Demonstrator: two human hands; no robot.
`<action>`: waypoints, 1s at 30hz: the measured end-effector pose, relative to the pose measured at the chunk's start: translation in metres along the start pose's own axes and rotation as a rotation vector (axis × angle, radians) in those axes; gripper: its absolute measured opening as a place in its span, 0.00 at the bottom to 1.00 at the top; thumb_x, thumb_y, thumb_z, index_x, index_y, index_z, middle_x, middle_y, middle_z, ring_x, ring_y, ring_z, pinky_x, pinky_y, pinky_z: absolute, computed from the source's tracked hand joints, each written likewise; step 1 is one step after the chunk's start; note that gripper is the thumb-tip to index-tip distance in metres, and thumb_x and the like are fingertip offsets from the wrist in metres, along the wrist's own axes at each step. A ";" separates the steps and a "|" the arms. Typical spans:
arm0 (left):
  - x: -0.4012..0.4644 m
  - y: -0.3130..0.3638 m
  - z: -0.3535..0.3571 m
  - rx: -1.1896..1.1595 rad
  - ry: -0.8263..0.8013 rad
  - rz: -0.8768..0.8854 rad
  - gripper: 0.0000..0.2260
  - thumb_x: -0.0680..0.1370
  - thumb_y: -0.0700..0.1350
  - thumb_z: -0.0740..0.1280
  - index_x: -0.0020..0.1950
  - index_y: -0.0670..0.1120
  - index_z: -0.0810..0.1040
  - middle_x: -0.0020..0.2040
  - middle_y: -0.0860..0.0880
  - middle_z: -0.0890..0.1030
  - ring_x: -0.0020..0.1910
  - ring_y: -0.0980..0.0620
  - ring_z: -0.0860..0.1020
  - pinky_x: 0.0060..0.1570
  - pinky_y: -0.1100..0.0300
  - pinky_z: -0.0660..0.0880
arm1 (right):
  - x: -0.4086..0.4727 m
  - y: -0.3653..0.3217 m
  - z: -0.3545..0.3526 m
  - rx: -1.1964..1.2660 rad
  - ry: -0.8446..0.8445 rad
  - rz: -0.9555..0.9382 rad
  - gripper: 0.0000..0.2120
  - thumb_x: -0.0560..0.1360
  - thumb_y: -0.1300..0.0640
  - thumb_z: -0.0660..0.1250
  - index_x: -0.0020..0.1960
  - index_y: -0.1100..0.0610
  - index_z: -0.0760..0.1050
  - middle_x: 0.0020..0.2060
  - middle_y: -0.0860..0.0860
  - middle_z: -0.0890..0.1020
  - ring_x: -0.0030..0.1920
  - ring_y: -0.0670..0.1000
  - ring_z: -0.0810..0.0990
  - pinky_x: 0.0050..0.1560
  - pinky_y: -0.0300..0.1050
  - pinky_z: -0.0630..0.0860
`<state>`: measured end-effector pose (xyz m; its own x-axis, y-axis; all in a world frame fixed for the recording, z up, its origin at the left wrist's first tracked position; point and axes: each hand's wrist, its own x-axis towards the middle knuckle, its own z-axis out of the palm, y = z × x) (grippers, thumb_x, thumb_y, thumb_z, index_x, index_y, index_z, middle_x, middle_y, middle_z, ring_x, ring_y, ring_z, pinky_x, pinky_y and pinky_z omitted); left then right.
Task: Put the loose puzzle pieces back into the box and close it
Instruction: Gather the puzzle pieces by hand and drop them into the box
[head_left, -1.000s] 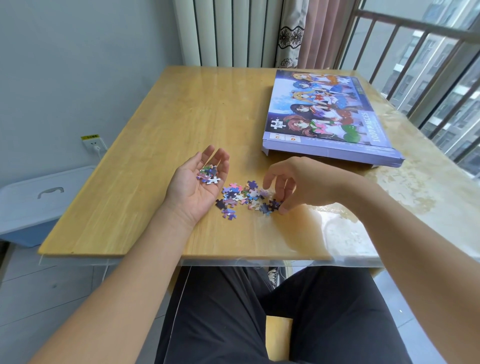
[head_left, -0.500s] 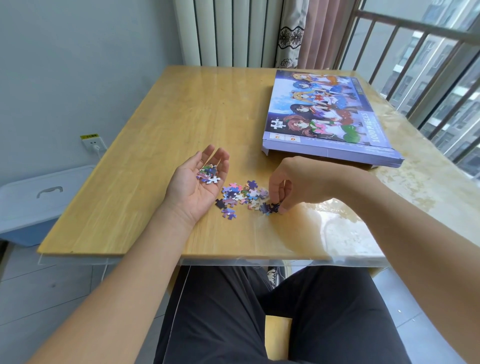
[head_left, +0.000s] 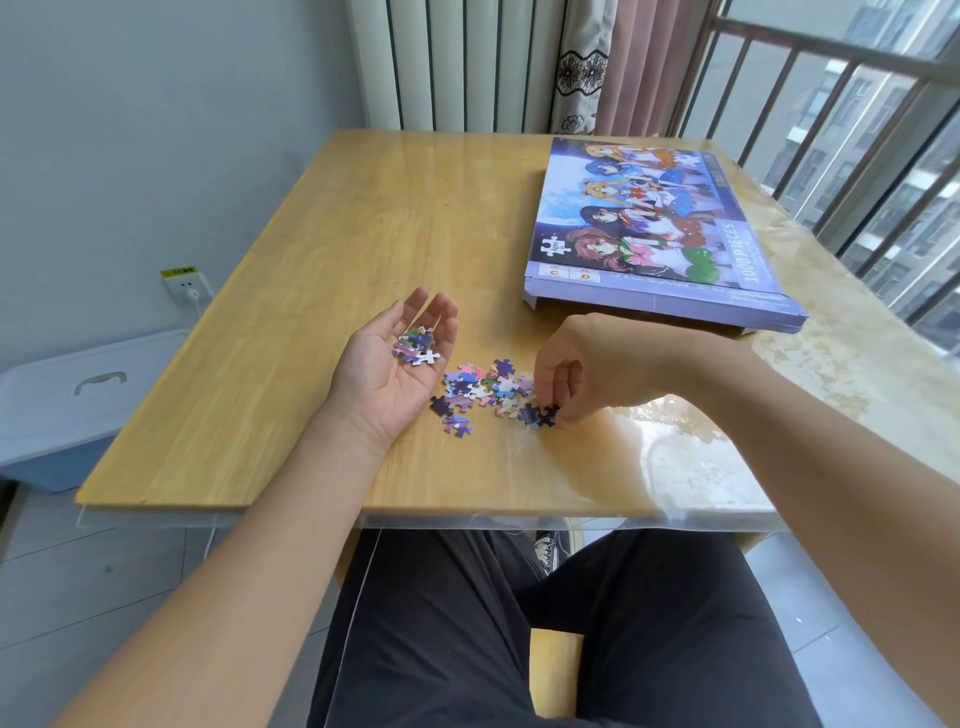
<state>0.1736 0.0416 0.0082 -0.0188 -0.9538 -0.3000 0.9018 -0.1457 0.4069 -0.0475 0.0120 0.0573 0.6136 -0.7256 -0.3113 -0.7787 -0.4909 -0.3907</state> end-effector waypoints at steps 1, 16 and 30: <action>0.000 0.000 0.000 0.000 0.000 0.000 0.11 0.84 0.42 0.59 0.57 0.38 0.79 0.51 0.40 0.82 0.53 0.43 0.82 0.55 0.55 0.81 | 0.000 0.000 0.001 -0.001 0.000 0.006 0.08 0.67 0.57 0.79 0.43 0.48 0.83 0.36 0.44 0.84 0.35 0.44 0.81 0.35 0.39 0.77; 0.000 0.000 -0.001 -0.008 -0.011 -0.006 0.11 0.84 0.42 0.59 0.56 0.38 0.79 0.50 0.40 0.82 0.52 0.43 0.83 0.53 0.55 0.81 | 0.002 0.001 -0.001 -0.049 0.003 0.007 0.07 0.68 0.57 0.77 0.44 0.49 0.83 0.36 0.46 0.85 0.37 0.47 0.84 0.37 0.40 0.79; 0.001 0.000 -0.002 0.015 -0.076 -0.035 0.13 0.85 0.44 0.58 0.59 0.38 0.78 0.55 0.39 0.81 0.56 0.41 0.82 0.58 0.52 0.80 | 0.007 -0.001 -0.008 0.829 0.000 -0.045 0.04 0.75 0.68 0.71 0.44 0.61 0.79 0.34 0.51 0.81 0.35 0.47 0.76 0.41 0.39 0.74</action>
<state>0.1750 0.0416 0.0060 -0.0836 -0.9650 -0.2485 0.8934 -0.1830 0.4103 -0.0432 0.0040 0.0623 0.6416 -0.7141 -0.2800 -0.4044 -0.0049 -0.9146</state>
